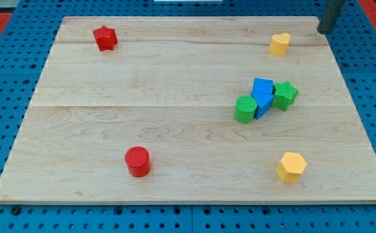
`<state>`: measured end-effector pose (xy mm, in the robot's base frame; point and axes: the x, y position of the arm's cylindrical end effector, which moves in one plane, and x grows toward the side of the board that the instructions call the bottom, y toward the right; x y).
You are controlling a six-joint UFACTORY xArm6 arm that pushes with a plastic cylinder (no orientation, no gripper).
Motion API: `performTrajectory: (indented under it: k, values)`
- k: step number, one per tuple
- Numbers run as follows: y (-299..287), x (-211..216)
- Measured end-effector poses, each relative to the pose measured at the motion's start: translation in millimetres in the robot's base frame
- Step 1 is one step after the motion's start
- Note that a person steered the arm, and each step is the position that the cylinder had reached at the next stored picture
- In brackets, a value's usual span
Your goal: Move the yellow heart diagonal to the red star
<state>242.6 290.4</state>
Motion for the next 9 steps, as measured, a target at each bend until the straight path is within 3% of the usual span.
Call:
performTrajectory:
  k: [4, 6, 7, 8, 9]
  values:
    - [-18.1, 44.4]
    - [-232.1, 40.3]
    - [-288.4, 28.0]
    - [-261.0, 31.1]
    - [-319.2, 59.5]
